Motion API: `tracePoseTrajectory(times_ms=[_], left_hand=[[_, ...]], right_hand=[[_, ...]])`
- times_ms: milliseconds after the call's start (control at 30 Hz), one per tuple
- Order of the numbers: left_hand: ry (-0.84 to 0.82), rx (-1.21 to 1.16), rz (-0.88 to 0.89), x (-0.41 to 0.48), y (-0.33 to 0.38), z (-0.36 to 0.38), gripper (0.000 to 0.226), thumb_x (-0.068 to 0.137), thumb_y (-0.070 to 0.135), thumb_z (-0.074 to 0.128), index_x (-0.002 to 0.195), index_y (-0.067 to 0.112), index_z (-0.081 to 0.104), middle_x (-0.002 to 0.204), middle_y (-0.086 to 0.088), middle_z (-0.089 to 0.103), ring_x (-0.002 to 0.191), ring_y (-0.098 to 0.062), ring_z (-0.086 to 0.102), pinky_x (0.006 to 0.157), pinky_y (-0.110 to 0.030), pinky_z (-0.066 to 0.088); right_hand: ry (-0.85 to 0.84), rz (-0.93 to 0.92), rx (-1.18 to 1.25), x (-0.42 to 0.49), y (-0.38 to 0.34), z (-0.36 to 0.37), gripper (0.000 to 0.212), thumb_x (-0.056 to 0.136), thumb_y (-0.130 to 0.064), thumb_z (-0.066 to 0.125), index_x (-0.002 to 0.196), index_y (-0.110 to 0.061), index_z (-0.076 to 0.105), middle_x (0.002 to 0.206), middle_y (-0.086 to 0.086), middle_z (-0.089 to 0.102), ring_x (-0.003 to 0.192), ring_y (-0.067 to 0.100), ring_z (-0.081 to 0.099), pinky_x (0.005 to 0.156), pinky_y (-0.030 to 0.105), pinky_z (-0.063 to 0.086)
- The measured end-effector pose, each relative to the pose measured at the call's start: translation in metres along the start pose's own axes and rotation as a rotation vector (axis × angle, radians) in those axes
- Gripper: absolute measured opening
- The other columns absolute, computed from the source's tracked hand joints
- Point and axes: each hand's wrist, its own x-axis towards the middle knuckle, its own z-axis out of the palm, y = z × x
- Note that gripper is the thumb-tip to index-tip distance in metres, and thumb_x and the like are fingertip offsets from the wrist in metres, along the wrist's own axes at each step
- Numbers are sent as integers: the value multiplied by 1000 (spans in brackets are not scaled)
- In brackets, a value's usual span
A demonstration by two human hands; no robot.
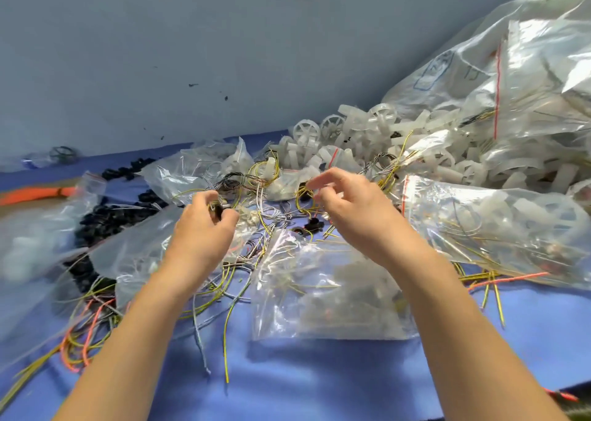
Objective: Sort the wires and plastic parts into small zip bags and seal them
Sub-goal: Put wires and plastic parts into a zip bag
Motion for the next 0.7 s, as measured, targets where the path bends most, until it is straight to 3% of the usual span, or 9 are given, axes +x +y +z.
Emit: tracePoseTrajectory(times_ms=[100, 167, 233, 333, 467, 567, 633, 700], left_hand=[[-30, -272, -239, -26, -20, -16, 29, 94, 13, 55, 121, 6, 55, 82, -1, 59, 76, -23, 58, 70, -36, 51], [-179, -480, -365, -47, -29, -18, 25, 95, 2, 54, 120, 2, 56, 80, -6, 58, 68, -21, 57, 59, -27, 56], [-312, -589, -403, -60, -32, -16, 25, 94, -3, 54, 119, 1, 57, 83, -11, 59, 68, -20, 59, 57, -21, 57], [-455, -717, -415, -66, -26, -12, 28, 91, -5, 58, 119, -3, 58, 93, -17, 65, 73, -22, 65, 64, -23, 60], [-670, -947, -431, -66, -16, -6, 25, 83, -2, 65, 108, -5, 67, 102, -19, 72, 82, -21, 72, 71, -25, 59], [-766, -988, -432, -67, -12, -2, 34, 72, 9, 72, 104, -4, 71, 102, -18, 72, 80, -20, 71, 72, -26, 60], [-774, -976, -406, -67, -9, 1, 32, 69, 14, 74, 98, -1, 74, 102, -17, 72, 78, -19, 71, 69, -25, 60], [-768, -987, -384, -67, -7, 3, 28, 72, 14, 74, 97, 0, 74, 105, -21, 71, 83, -23, 71, 72, -28, 60]], right_hand=[[-184, -66, -225, -1, -8, 23, 31, 97, -21, 42, 119, -26, 63, 117, 0, 68, 106, 20, 60, 82, 29, 45], [-265, -61, -357, -3, -10, 37, 34, 99, -21, 38, 127, -24, 57, 125, 3, 63, 114, 25, 57, 88, 34, 46], [-307, -40, -458, -3, -8, 47, 34, 100, -21, 35, 129, -18, 53, 128, 8, 61, 116, 31, 55, 93, 40, 46], [-353, 8, -523, -4, -6, 55, 31, 102, -23, 34, 126, -13, 51, 126, 15, 61, 113, 36, 55, 94, 42, 45], [-370, 66, -415, 0, -3, 56, 35, 105, -29, 33, 132, -15, 50, 129, 14, 60, 116, 33, 55, 93, 39, 45], [-396, 106, -234, 4, 2, 51, 34, 103, -30, 41, 130, -16, 56, 127, 10, 62, 115, 28, 57, 93, 35, 47], [-421, 92, -113, 6, 5, 45, 28, 100, -29, 50, 119, -14, 66, 113, 7, 69, 101, 24, 65, 88, 34, 51], [-407, 80, -2, 9, 9, 40, 23, 97, -26, 58, 112, -14, 72, 97, -2, 72, 78, 6, 65, 71, 22, 50]])
